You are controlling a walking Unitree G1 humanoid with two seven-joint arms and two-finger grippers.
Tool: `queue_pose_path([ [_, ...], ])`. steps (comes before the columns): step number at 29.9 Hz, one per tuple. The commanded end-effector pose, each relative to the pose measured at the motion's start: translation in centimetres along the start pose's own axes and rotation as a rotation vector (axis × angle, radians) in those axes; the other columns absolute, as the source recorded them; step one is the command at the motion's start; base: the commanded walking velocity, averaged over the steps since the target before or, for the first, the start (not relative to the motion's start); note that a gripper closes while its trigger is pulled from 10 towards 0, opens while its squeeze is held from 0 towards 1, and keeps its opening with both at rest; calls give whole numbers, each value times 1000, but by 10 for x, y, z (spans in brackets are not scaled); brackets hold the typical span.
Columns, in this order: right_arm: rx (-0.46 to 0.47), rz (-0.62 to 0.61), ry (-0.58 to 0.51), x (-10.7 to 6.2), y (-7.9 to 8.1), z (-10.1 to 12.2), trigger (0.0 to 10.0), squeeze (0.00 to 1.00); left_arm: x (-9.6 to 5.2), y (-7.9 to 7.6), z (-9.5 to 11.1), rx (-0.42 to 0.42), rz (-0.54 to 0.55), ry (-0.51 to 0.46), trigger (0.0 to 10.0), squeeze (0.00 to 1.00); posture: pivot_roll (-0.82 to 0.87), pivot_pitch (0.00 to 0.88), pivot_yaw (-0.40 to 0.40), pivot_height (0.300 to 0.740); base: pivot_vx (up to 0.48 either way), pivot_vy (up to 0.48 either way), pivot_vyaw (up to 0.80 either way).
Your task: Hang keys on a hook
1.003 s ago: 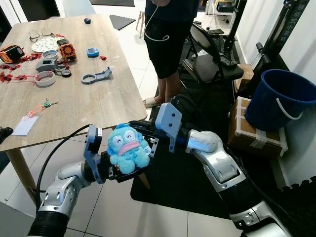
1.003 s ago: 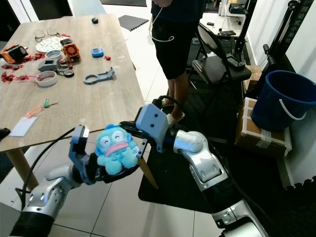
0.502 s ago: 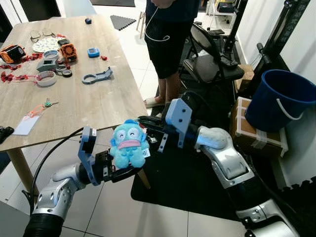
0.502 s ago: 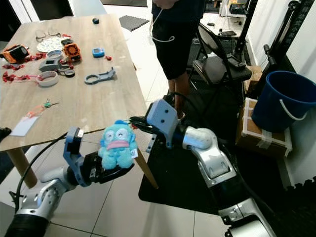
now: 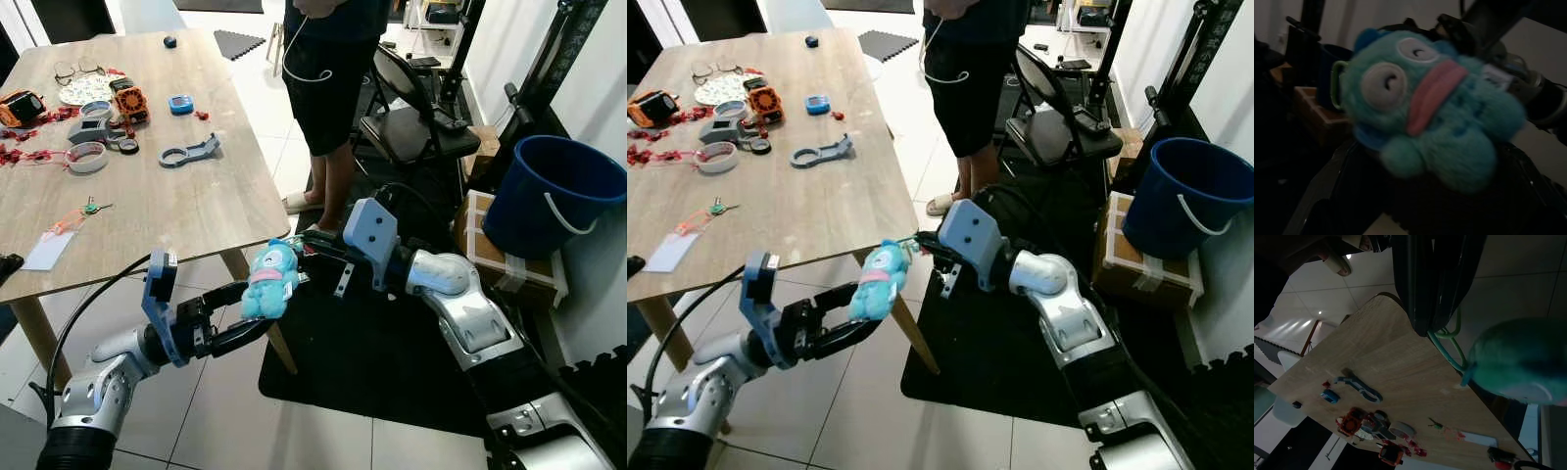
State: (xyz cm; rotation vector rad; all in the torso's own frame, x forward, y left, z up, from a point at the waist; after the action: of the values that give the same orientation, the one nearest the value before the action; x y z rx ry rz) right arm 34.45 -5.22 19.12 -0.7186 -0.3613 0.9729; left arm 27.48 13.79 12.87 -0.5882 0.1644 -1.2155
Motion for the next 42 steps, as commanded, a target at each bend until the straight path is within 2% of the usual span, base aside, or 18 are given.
queue_pose_path([
  [1, -4, -7, -15, 0, 1, 2, 10000, 0, 2, 5, 2, 11, 32, -24, 10000, 0, -60, 42, 46, 740, 0, 0, 0],
  [13, -19, -21, -31, 4, 3, 5, 10000, 0, 18, 14, 6, -1, 82, -121, 10000, 0, -63, 39, 45, 740, 0, 0, 0],
  [16, -15, -16, -38, 7, 6, 8, 10000, 0, 22, 22, 16, -12, 131, -212, 10000, 0, -61, 39, 46, 740, 0, 0, 0],
  [17, -15, -16, -38, 7, 6, 8, 10000, 0, 22, 22, 16, -12, 131, -212, 10000, 0, -61, 39, 46, 740, 0, 0, 0],
  [18, -14, -15, -40, 8, 7, 8, 10000, 0, 23, 25, 22, -22, 147, -260, 10000, 0, -60, 40, 46, 740, 0, 0, 0],
  [22, -13, -14, -40, 8, 8, 8, 10000, 0, 24, 24, 24, -35, 137, -274, 10000, 0, -61, 41, 47, 740, 0, 0, 0],
  [24, -16, -15, -30, 8, 8, 6, 10000, 0, 26, 18, 19, -42, 109, -236, 10000, 0, -63, 43, 49, 740, 0, 0, 0],
  [26, -18, -16, -23, 7, 7, 5, 10000, 0, 24, 19, 15, -39, 114, -200, 10000, 0, -66, 46, 51, 740, 0, 0, 0],
  [28, -28, -15, -6, 5, 7, 1, 10000, 0, 18, 22, 2, -26, 133, -116, 10000, 0, -66, 46, 51, 740, 0, 0, 0],
  [29, -28, -15, -6, 5, 7, 1, 10000, 0, 18, 22, 2, -26, 133, -116, 10000, 0, -66, 46, 51, 740, 0, 0, 0],
  [30, -40, -16, 23, 0, 5, -5, 10000, 0, 2, 33, -4, -18, 210, -67, 10000, 0, -67, 50, 53, 740, 0, 0, 0],
  [36, -33, 4, 19, -1, 7, -5, 10000, 0, -2, 35, -6, 3, 235, -42, 10000, 0, -61, 53, 54, 740, 0, 0, 0],
  [42, -28, 19, 15, 0, 11, -4, 10000, 0, 2, 36, -13, 19, 242, -4, 10000, 0, -58, 55, 50, 740, 0, 0, 0],
])
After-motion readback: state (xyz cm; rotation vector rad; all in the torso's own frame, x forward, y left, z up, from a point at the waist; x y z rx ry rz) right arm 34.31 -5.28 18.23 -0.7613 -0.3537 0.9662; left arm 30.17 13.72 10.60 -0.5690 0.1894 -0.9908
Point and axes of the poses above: a point about 5 cm out from each wrist's last joint towards the gripper, its own x axis pointing out of the wrist towards the gripper, its own z axis along the axis of the wrist's last joint, y = z × x, the point moved 5 cm from there along x, pointing out of the wrist towards the gripper, and after that the axes turned 14 degrees about -x, right-handed, at the moved point
